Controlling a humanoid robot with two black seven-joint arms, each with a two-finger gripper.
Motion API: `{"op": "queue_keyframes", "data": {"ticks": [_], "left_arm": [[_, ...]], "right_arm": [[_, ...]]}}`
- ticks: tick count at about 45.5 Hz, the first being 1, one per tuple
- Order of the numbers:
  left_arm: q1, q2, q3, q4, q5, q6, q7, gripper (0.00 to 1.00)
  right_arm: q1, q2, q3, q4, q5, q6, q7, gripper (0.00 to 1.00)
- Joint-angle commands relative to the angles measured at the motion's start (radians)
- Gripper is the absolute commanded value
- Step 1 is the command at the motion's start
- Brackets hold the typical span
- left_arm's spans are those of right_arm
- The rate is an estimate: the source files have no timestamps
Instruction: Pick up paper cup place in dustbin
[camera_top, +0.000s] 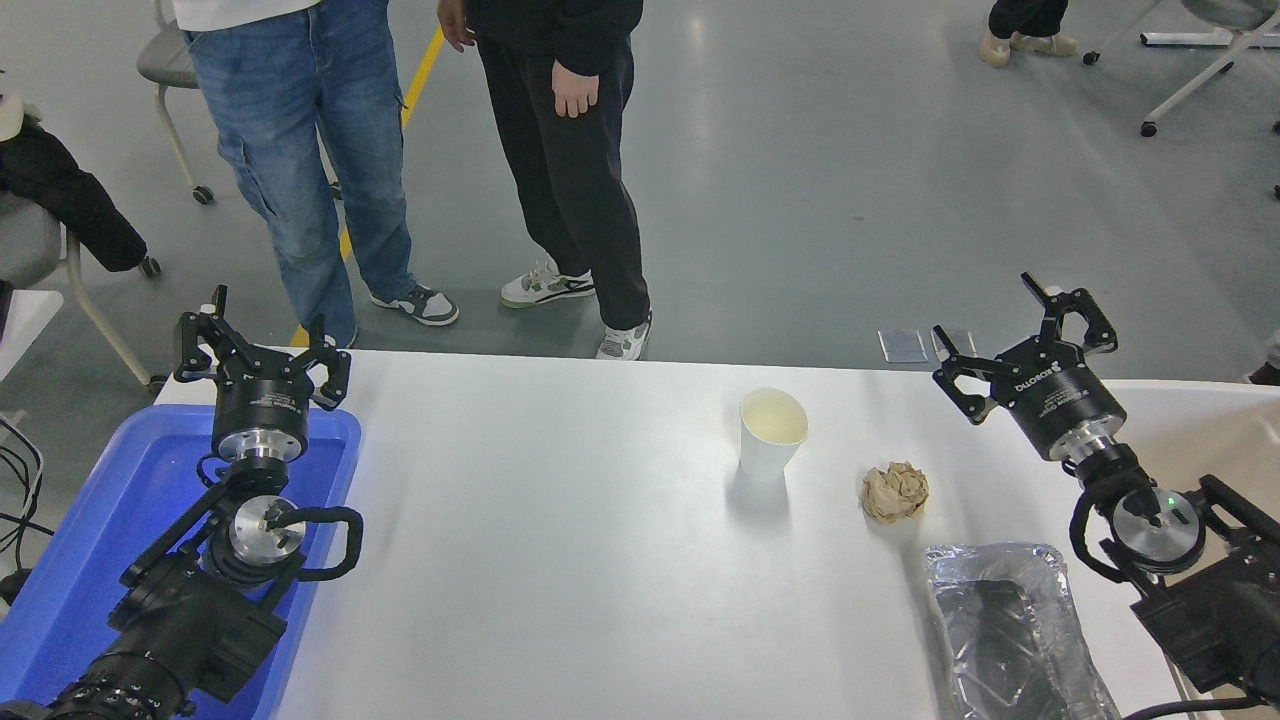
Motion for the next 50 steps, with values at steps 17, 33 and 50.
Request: {"op": "queue_keyframes", "data": {"ticks": [17,33,50], "left_arm": [[-0.001,0.006,0.008,0.000,-0.001,0.000,0.000,0.99],[-0.001,0.006,0.008,0.000,-0.001,0.000,0.001,0.99],[-0.001,0.006,0.008,0.000,-0.001,0.000,0.000,0.99]], "right_arm": [[0.011,-0.011,-0.022,0.023,-0.026,0.001,-0.005,1.00],[0.014,-0.227,-0.107,0.211,-0.078,0.004,-0.011,1.00],[0.026,-0.564,-0.171,0.504,-0.226,0.004,-0.011,1.00]]}}
